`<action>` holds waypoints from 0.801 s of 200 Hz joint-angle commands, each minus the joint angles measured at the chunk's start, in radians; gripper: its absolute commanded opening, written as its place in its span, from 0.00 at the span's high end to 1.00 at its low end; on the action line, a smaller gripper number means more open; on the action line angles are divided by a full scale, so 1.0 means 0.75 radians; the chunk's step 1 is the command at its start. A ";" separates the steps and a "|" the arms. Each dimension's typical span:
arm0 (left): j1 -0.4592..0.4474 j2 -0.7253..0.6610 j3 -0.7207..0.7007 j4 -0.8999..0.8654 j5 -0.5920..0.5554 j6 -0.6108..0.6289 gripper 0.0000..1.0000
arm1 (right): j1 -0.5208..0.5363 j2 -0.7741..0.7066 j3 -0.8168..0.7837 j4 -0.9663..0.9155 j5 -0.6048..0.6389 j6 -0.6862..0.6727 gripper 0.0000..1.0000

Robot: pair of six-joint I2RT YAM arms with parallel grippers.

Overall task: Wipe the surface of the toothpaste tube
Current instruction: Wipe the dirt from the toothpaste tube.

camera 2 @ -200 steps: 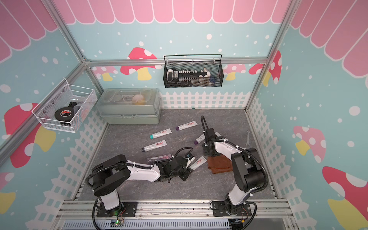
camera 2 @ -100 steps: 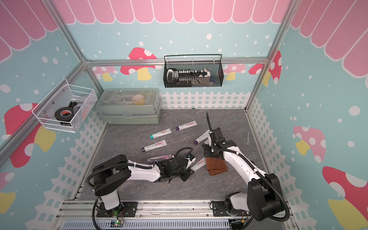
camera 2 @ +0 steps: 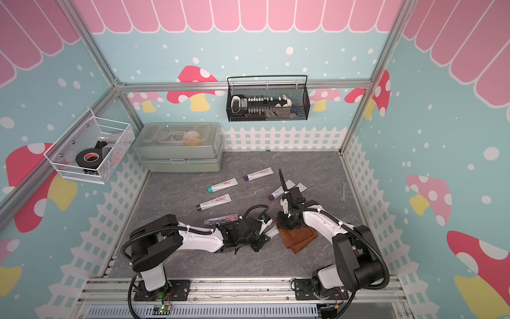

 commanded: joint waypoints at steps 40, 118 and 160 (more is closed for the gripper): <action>-0.008 -0.039 -0.100 0.011 -0.050 -0.021 0.76 | 0.006 0.138 0.025 -0.136 0.445 0.021 0.94; -0.008 -0.014 -0.098 0.030 -0.040 -0.019 0.77 | 0.000 -0.097 0.025 -0.062 0.070 0.025 0.94; -0.007 0.016 -0.069 0.046 -0.050 -0.011 0.77 | 0.027 -0.096 0.018 -0.066 -0.149 0.010 0.94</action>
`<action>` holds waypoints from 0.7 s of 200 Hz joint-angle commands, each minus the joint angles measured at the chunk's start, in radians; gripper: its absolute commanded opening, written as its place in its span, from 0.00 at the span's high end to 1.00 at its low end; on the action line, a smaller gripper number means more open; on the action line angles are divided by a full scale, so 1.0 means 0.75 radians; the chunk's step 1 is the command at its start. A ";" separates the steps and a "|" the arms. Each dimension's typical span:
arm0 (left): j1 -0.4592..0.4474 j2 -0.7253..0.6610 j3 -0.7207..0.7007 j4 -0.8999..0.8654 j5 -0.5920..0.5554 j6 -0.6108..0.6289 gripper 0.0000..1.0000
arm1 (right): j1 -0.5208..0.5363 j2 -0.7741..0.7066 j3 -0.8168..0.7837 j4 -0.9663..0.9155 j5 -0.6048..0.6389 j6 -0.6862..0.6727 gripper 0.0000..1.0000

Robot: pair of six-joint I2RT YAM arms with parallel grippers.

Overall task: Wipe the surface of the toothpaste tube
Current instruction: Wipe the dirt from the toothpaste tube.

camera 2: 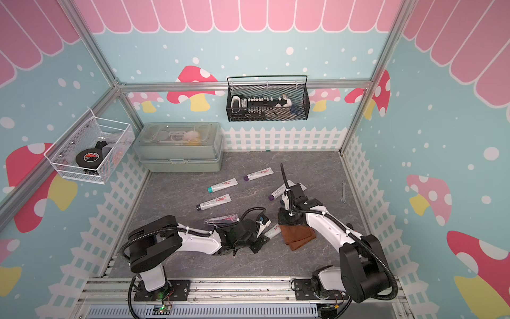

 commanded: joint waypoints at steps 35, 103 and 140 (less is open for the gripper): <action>-0.004 0.044 0.018 -0.056 -0.030 -0.008 0.77 | 0.059 0.171 -0.033 -0.033 -0.038 -0.029 0.94; -0.004 -0.025 -0.094 -0.017 -0.061 -0.045 0.70 | 0.075 0.252 0.003 -0.119 0.376 -0.021 0.94; -0.003 -0.010 -0.172 0.071 -0.058 -0.079 0.70 | 0.074 0.278 0.012 -0.133 0.466 -0.011 0.94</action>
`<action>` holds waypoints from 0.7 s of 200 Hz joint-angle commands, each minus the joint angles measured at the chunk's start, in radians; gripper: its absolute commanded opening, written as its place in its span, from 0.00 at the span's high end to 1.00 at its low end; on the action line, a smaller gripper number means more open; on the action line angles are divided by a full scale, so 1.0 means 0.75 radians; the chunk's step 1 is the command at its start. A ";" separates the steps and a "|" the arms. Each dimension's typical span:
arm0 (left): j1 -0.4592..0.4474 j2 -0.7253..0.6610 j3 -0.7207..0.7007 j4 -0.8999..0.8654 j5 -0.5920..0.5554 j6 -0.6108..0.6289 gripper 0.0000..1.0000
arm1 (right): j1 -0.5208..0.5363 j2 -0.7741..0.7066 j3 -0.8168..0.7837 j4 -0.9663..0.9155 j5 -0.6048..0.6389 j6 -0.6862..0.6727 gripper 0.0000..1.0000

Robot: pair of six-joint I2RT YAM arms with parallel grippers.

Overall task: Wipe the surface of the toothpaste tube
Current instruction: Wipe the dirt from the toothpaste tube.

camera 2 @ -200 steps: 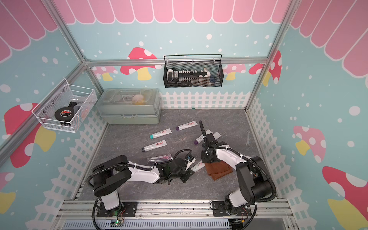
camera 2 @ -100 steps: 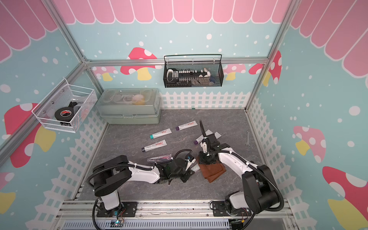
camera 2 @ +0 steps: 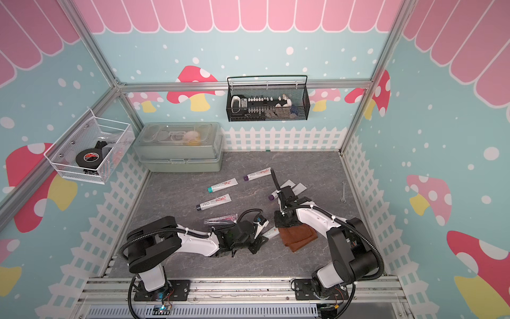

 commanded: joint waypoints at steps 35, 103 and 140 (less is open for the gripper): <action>-0.003 0.027 -0.063 -0.055 -0.024 -0.047 0.78 | -0.012 0.023 -0.013 -0.152 0.218 0.000 0.94; -0.002 0.045 -0.025 -0.063 -0.028 -0.025 0.78 | 0.002 -0.130 0.001 -0.091 -0.342 -0.017 0.94; -0.002 0.051 -0.012 -0.068 -0.032 -0.021 0.78 | 0.043 -0.023 -0.042 -0.051 -0.333 -0.015 0.94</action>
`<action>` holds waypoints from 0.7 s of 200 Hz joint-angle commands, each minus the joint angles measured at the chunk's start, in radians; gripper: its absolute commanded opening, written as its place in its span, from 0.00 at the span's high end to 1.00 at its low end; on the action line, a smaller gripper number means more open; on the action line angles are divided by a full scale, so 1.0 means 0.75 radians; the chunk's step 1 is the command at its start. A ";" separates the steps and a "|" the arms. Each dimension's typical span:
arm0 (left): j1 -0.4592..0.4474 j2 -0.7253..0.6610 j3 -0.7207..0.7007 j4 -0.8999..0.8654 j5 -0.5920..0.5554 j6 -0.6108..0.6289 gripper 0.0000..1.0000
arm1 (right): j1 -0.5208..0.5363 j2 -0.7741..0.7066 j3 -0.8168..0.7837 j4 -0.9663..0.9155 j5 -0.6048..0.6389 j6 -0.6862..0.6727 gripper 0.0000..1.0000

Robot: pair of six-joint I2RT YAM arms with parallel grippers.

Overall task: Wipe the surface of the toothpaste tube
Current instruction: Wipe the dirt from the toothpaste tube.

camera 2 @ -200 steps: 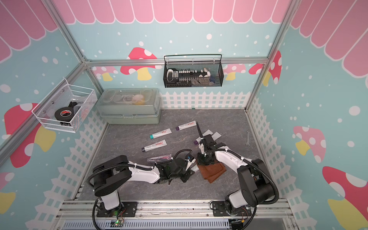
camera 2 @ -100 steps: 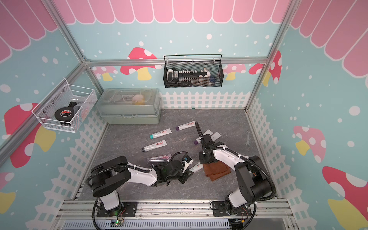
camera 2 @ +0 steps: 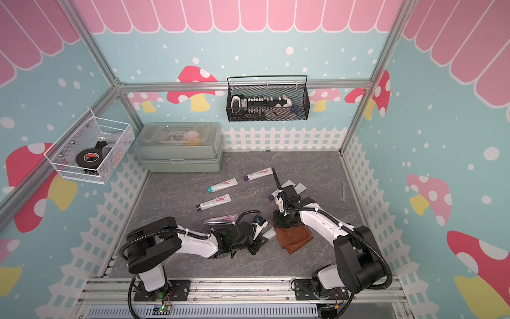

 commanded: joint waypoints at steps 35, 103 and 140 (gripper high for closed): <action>0.004 0.047 0.005 -0.112 -0.039 -0.016 0.78 | 0.078 0.187 -0.015 -0.059 0.189 -0.017 0.94; 0.006 0.010 -0.040 -0.092 -0.074 -0.023 0.78 | 0.054 0.212 -0.006 -0.087 0.573 0.075 0.92; 0.007 0.006 -0.053 -0.081 -0.080 -0.026 0.78 | -0.012 0.187 -0.019 -0.081 0.613 0.077 0.92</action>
